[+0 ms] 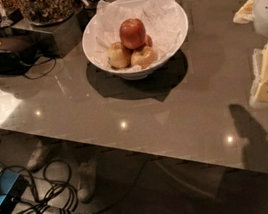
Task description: Pick apple from white bowl
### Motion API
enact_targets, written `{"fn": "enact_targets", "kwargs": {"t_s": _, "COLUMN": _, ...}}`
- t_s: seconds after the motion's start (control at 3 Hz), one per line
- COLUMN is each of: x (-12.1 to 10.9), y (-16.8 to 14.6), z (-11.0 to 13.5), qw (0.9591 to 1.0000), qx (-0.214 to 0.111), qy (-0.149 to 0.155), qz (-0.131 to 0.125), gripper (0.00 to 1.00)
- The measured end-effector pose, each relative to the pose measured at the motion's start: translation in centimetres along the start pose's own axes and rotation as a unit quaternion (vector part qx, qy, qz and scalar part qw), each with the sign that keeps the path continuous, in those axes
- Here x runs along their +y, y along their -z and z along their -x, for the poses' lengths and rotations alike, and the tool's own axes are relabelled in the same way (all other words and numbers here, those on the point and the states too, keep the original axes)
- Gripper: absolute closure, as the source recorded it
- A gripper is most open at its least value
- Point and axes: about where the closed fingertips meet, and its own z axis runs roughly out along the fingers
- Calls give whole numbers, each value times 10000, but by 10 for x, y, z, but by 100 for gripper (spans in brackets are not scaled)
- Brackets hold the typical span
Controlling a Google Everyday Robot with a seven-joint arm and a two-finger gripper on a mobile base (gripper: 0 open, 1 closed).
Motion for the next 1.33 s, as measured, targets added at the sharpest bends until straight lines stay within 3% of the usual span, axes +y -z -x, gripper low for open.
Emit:
{"fn": "enact_targets", "kwargs": {"t_s": 0.33, "x": 0, "y": 0, "z": 0, "qw": 10000, "qx": 0, "qy": 0, "qz": 0, "gripper": 0}}
{"fn": "enact_targets", "kwargs": {"t_s": 0.67, "x": -8, "y": 0, "z": 7, "qw": 9997, "qx": 33, "qy": -214, "qz": 92, "gripper": 0}}
{"fn": "enact_targets", "kwargs": {"t_s": 1.0, "x": -32, "y": -3, "z": 25, "qw": 9988, "qx": 39, "qy": -411, "qz": 253, "gripper": 0}}
{"fn": "enact_targets", "kwargs": {"t_s": 1.33, "x": -57, "y": -5, "z": 51, "qw": 9989, "qx": 90, "qy": -357, "qz": 283, "gripper": 0}}
